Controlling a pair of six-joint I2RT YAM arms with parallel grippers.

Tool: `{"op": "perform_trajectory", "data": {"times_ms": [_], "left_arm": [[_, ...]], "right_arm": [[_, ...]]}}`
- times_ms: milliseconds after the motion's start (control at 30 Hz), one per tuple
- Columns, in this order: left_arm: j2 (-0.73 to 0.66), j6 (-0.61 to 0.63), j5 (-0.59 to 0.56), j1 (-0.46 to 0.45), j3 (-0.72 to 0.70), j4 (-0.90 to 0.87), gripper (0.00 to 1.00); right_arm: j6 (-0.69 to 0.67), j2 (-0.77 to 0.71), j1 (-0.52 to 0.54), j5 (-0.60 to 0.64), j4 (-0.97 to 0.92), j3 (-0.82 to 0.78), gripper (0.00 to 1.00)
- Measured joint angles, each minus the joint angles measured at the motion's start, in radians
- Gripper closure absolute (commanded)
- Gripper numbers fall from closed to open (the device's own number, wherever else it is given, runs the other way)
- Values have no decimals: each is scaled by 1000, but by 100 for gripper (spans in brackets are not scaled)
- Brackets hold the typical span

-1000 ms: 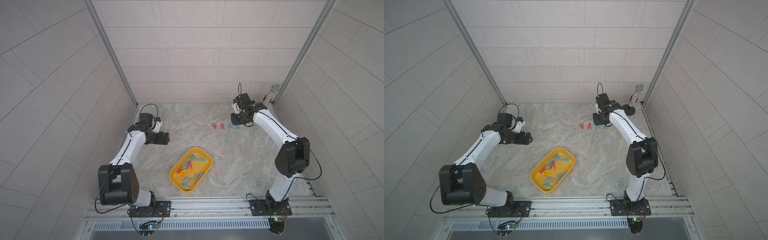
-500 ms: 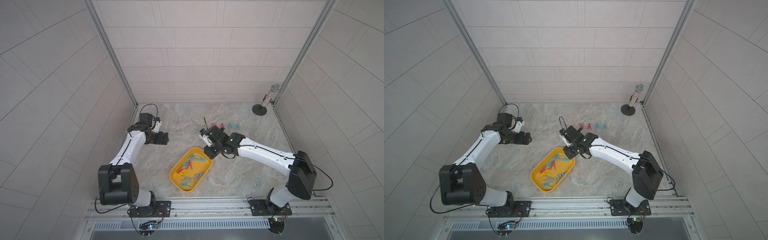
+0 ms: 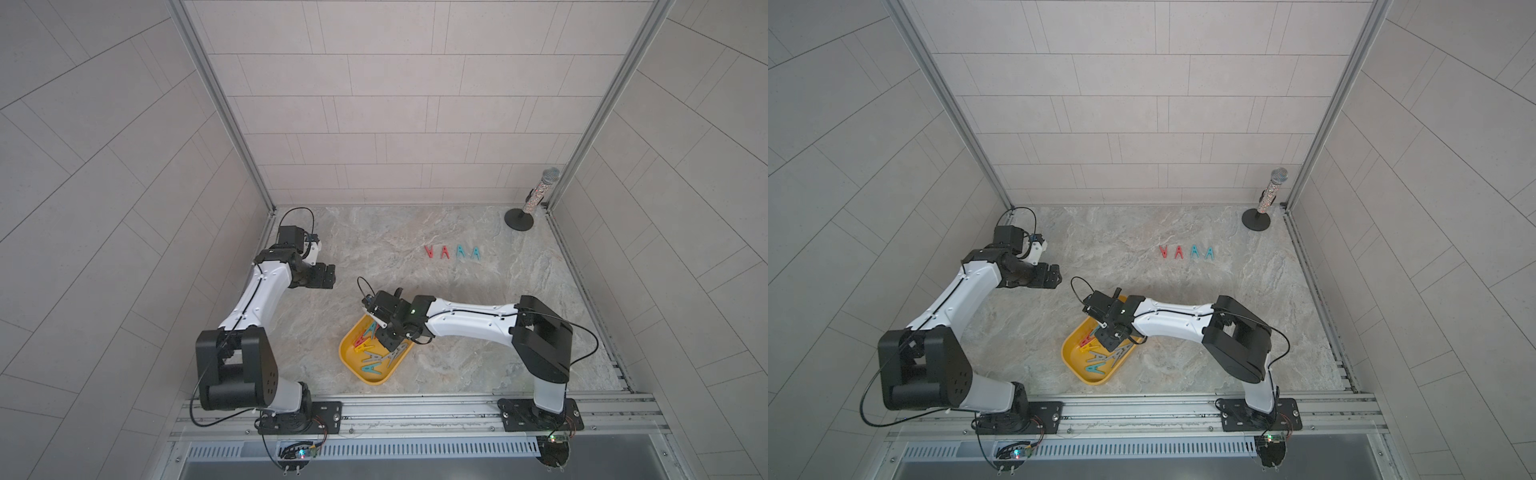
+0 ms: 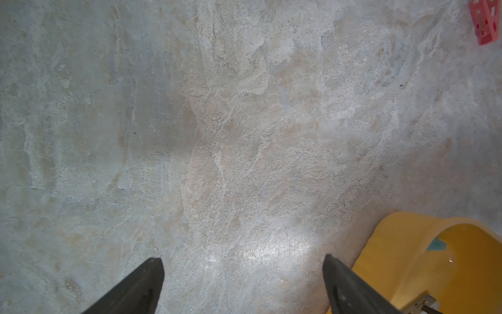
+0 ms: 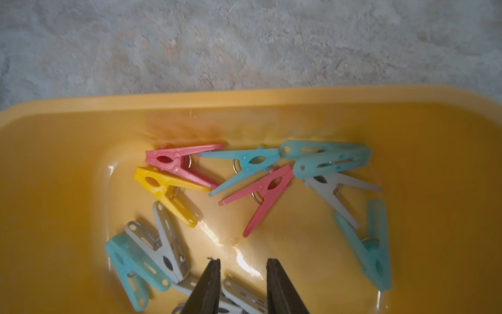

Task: Take the clothespins out of the storage box
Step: Pick up the clothespin from the storage box.

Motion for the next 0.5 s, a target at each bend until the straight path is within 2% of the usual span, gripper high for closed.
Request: {"op": "perform_trajectory", "data": {"times_ms": [500], "left_arm": [[-3,0,0,0,0,2,1]], "right_arm": [[24,111,-5,40,-3,66,72]]}}
